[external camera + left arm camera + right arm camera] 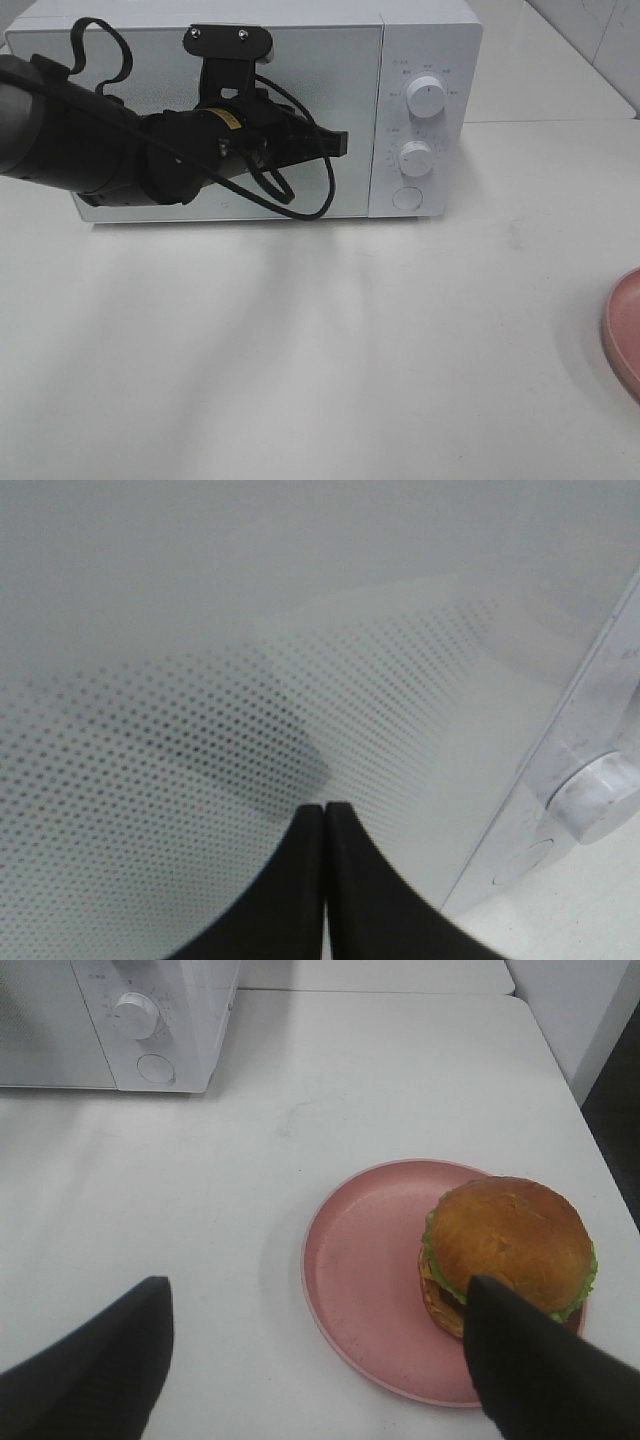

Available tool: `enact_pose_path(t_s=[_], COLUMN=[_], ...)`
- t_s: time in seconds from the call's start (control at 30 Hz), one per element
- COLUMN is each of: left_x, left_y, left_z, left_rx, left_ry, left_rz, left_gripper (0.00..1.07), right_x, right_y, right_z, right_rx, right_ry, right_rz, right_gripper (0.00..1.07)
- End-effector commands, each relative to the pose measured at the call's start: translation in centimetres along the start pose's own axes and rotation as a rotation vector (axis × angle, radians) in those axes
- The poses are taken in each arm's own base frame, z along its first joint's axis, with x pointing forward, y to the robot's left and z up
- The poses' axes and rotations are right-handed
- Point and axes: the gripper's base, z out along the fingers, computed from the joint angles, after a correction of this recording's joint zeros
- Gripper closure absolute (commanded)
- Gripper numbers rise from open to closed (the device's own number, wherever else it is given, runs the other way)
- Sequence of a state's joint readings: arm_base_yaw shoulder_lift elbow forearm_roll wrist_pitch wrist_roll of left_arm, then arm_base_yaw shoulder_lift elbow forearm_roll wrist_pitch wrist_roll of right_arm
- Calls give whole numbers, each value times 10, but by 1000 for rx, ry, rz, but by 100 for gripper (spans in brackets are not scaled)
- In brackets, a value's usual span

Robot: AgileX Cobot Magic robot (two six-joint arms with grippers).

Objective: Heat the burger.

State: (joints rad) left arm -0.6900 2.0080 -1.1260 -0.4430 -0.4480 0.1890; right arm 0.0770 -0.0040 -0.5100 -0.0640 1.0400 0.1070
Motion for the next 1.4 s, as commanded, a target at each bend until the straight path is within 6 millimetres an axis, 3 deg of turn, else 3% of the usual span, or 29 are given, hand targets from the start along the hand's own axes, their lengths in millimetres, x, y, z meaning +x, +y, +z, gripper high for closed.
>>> enact_pose_path(t_s=[0.03, 0.37, 0.5, 0.77, 0.93, 1.0, 1.03, 1.07, 1.1, 1.13, 1.17, 1.2, 1.4], left_x=[-25, -19, -23, -23, -23, -23, -23, -21, -21, -21, -18, -15, -13], left_y=[12, -8, -20, -22, -23, -23, -23, -24, -25, -25, -25, -24, -21], left_z=[3, -6, -20, -52, -68, -80, -80, -86, -90, -90, -96, -103, -114], left_rx=[-61, 29, 97, 153, 188, 218, 218, 240, 250, 250, 263, 272, 285], left_ry=[-156, -3, 107, 243, 330, 413, 413, 476, 507, 507, 573, 638, 737], left_rz=[-44, 43, 78, 82, 84, 89, 89, 115, 128, 128, 140, 171, 236], left_gripper=[107, 107, 107, 107, 100, 84, 84, 60, 46, 46, 20, 4, 6], right_x=[3, 3, 3, 3, 3, 3, 3, 3, 3, 3, 3, 3, 3], right_y=[0, 0, 0, 0, 0, 0, 0, 0, 0, 0, 0, 0, 0], right_z=[-3, -3, -3, -3, -3, -3, -3, -3, -3, -3, -3, -3, -3], right_rx=[3, 3, 3, 3, 3, 3, 3, 3, 3, 3, 3, 3, 3], right_ry=[-22, -22, -22, -22, -22, -22, -22, -22, -22, -22, -22, -22, -22], right_rz=[-3, -3, -3, -3, -3, -3, -3, -3, -3, -3, -3, -3, -3], right_gripper=[31, 31, 31, 31, 31, 31, 31, 31, 31, 31, 31, 31, 31])
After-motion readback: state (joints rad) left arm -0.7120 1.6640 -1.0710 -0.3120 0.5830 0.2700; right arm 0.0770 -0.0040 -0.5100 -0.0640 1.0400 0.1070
